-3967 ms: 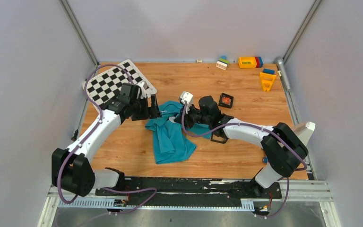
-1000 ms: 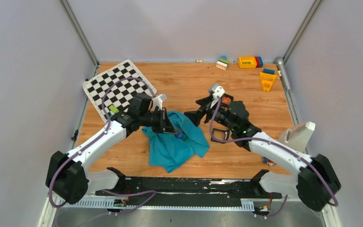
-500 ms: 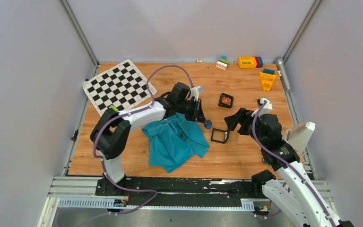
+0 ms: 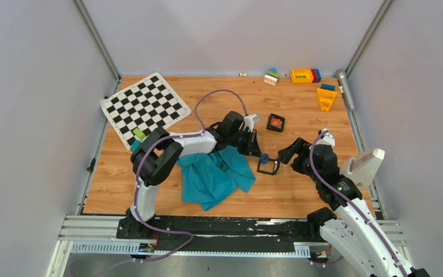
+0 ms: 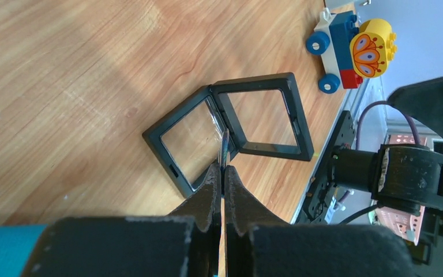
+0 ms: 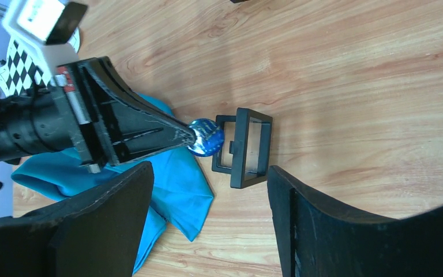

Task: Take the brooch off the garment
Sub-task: Place the brooch in the brooch box.

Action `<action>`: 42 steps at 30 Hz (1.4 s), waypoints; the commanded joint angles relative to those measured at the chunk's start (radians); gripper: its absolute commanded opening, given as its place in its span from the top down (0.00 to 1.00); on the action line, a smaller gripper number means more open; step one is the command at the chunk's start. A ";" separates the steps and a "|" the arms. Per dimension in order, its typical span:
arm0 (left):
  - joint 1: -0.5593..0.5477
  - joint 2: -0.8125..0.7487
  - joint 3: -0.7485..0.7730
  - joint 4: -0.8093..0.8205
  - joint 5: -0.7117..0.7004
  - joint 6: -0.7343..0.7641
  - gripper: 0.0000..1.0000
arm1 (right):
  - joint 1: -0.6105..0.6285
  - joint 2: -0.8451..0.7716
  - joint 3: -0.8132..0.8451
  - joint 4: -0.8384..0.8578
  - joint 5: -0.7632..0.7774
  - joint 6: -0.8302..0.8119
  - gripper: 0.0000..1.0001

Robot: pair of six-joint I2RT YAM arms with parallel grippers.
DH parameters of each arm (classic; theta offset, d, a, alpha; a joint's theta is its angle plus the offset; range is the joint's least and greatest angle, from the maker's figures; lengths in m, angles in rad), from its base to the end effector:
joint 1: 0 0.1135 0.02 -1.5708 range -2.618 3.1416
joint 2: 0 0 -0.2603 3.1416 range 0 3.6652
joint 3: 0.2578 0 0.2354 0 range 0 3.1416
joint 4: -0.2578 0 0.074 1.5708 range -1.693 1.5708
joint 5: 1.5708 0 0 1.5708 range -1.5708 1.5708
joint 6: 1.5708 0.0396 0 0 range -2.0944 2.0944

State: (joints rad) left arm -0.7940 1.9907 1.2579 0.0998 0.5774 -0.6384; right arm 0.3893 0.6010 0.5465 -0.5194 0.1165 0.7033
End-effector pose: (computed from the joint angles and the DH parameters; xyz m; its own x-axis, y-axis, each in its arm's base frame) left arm 0.2803 -0.3160 0.1801 -0.8729 0.1758 -0.4550 0.4805 0.4710 -0.7398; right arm 0.1230 0.0455 0.2467 -0.5685 0.4611 -0.6813 0.1062 0.8624 0.4950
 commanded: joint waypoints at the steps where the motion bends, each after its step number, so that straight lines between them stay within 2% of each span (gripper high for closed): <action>1: -0.022 0.054 0.049 0.092 0.008 -0.044 1.00 | -0.002 -0.024 0.010 0.015 0.038 0.021 0.28; 10: -0.059 0.132 0.137 0.040 0.015 -0.037 1.00 | -0.003 -0.019 0.001 0.021 0.043 0.012 0.28; 26: -0.062 0.176 0.183 -0.087 -0.013 0.007 1.00 | -0.003 0.021 0.003 0.027 0.038 0.005 0.27; 27: -0.063 0.180 0.190 -0.093 -0.020 0.014 0.99 | -0.003 0.023 0.004 0.028 0.037 0.003 0.27; 30: -0.063 0.175 0.187 -0.117 -0.045 0.017 0.71 | -0.003 0.030 0.007 0.027 0.044 -0.002 0.26; 32: -0.063 0.161 0.187 -0.141 -0.066 0.025 0.62 | -0.002 0.042 0.009 0.025 0.056 0.000 0.26; 36: -0.063 0.123 0.183 -0.191 -0.113 0.048 0.54 | -0.003 0.069 0.022 0.010 0.057 0.013 0.30; 42: -0.063 0.029 0.160 -0.267 -0.172 0.068 0.52 | -0.003 0.105 0.029 0.010 0.005 0.000 0.50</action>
State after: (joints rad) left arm -0.8555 2.1326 1.4204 -0.0841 0.4850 -0.6174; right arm 0.3893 0.6952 0.5430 -0.5198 0.1509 0.7055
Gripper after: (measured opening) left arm 0.474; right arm 0.546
